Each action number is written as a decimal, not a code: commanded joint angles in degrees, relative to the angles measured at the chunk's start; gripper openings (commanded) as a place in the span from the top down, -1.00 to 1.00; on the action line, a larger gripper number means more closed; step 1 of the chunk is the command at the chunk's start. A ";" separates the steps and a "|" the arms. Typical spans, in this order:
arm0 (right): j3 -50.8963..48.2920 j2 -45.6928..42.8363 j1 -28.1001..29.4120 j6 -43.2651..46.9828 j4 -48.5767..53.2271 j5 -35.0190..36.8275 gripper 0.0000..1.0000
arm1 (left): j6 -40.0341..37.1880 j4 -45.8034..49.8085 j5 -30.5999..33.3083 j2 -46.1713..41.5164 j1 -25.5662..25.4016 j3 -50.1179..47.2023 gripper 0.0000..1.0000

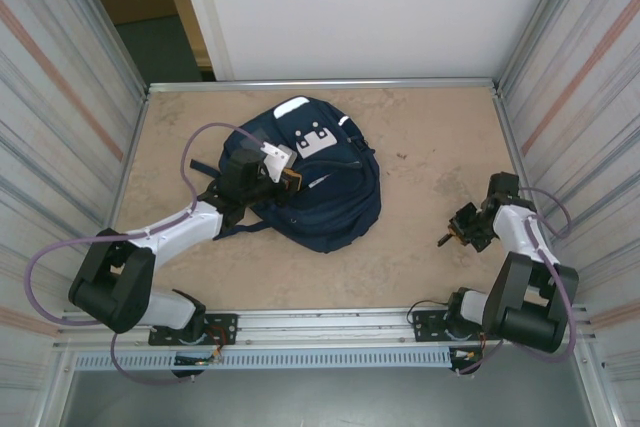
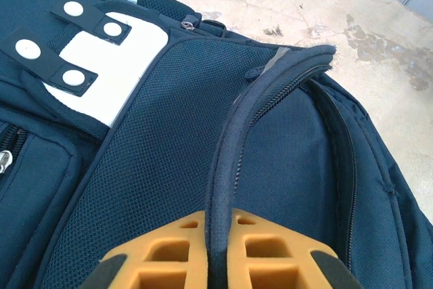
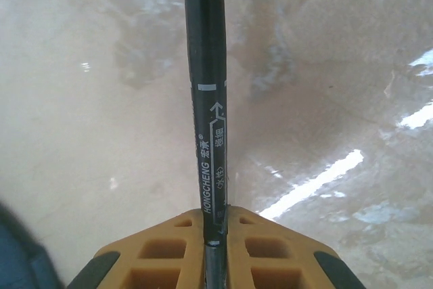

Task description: Pack the student bag

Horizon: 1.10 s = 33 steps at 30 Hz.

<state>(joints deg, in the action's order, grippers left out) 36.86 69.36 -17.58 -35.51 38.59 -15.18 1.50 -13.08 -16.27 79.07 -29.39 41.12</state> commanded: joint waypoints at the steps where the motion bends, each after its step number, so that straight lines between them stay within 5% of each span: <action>1: -0.85 -4.23 0.48 -1.55 1.38 -3.57 0.78 | -0.08 0.99 0.02 -1.46 0.38 1.43 0.84; 8: 3.70 -15.51 4.01 -11.52 4.49 -9.21 0.78 | 3.59 4.52 -3.36 -3.42 0.39 4.78 0.84; 18: 10.18 -23.30 24.28 -33.93 -2.36 -2.56 0.84 | 5.40 4.11 -9.90 -7.08 0.47 6.48 0.88; 27: 12.53 -19.58 47.50 -49.49 -10.13 11.98 1.00 | 12.66 -0.88 -13.18 -7.59 2.05 8.01 0.88; 33: 17.66 -6.25 53.52 -47.00 -16.67 10.63 0.96 | 15.11 -5.22 -13.20 -6.37 2.04 6.82 0.89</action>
<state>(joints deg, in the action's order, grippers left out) 50.39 58.61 35.27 -82.04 25.71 -6.24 13.87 -9.80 -26.98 74.67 -27.46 46.06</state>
